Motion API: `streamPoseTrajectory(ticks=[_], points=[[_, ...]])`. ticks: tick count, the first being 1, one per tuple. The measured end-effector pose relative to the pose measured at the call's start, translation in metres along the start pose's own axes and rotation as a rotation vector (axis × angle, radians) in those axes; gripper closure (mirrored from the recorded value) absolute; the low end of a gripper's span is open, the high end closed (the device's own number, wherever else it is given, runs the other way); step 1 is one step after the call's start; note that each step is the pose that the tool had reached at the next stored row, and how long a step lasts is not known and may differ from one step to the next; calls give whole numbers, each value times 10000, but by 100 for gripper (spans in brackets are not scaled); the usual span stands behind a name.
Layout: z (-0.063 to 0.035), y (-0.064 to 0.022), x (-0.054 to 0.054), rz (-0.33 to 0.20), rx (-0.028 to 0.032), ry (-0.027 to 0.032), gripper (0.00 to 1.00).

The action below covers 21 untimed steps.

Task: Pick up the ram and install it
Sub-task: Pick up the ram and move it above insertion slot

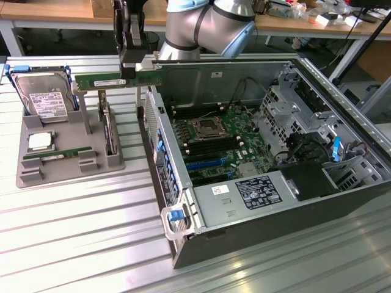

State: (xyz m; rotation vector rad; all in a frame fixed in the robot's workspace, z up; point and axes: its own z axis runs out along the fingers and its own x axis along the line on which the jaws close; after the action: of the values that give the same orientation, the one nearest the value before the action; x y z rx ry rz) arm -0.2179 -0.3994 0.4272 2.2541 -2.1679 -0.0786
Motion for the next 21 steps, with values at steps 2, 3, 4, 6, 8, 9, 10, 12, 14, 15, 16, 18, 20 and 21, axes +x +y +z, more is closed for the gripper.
streamPoseTrajectory(ticks=[2,3,4,6,8,9,10,12,14,15,16,18,20,21], points=[[-1,-19,1,-1,0,0,88],[-1,-29,1,-1,0,0,88],[-2,-39,2,0,0,0,88],[-3,-64,2,0,0,1,88],[-4,-88,3,0,-1,2,88],[-4,-103,4,0,0,1,88],[-5,-114,4,0,0,2,88],[-6,-137,5,0,0,2,88],[-7,-161,6,0,0,2,88],[-8,-167,6,0,0,2,88],[-8,-175,7,0,0,3,88],[-9,-193,7,0,-1,3,88],[-10,-214,8,0,0,3,88],[-10,-220,9,0,0,3,88]])
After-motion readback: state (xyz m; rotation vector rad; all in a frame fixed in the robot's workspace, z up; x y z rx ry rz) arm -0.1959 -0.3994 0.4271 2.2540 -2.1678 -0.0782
